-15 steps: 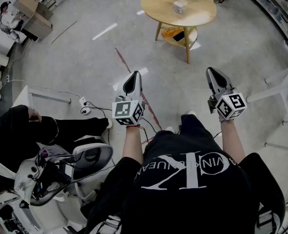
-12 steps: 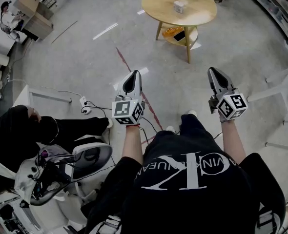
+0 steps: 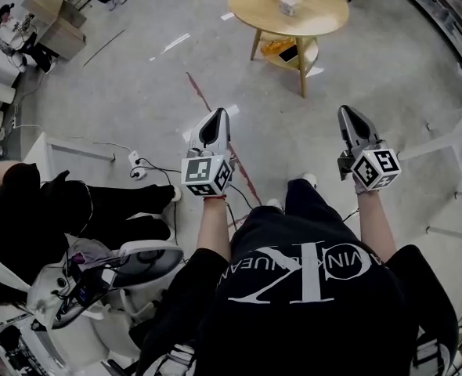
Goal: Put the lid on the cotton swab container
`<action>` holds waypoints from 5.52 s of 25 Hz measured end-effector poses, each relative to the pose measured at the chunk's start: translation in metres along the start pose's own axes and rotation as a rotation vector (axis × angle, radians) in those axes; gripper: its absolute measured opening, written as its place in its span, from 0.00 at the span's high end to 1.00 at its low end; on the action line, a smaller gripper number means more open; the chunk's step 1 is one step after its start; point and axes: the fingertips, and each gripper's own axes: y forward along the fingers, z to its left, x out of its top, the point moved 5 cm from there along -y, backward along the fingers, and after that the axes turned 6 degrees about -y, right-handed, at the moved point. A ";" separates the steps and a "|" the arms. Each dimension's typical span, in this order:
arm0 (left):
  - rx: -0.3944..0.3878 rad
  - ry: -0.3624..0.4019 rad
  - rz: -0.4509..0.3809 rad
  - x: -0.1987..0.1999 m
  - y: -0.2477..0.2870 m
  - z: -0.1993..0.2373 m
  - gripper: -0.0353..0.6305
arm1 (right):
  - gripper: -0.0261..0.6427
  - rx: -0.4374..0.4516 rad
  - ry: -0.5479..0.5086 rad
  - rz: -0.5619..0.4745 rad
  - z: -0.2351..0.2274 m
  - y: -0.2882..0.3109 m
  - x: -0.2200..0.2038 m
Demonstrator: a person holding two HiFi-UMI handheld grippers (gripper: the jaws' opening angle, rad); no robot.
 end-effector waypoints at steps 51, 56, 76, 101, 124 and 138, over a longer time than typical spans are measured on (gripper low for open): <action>0.034 -0.082 0.150 0.008 0.289 0.003 0.83 | 0.77 0.143 0.178 0.156 -0.232 0.209 0.016; 0.054 -0.065 0.147 0.001 0.282 0.031 0.82 | 0.77 0.200 0.187 0.147 -0.205 0.248 0.000; -0.029 -0.104 0.253 -0.036 0.452 0.060 0.78 | 0.74 0.239 0.263 0.231 -0.298 0.378 -0.026; -0.240 -0.045 0.523 -0.091 0.623 0.065 0.48 | 0.71 0.415 0.323 0.438 -0.372 0.548 -0.063; -0.114 0.054 0.628 -0.140 0.668 0.047 0.40 | 0.71 0.832 0.436 0.586 -0.375 0.593 -0.071; -0.078 0.059 0.610 -0.146 0.668 0.041 0.41 | 0.75 0.909 0.479 0.574 -0.346 0.591 -0.062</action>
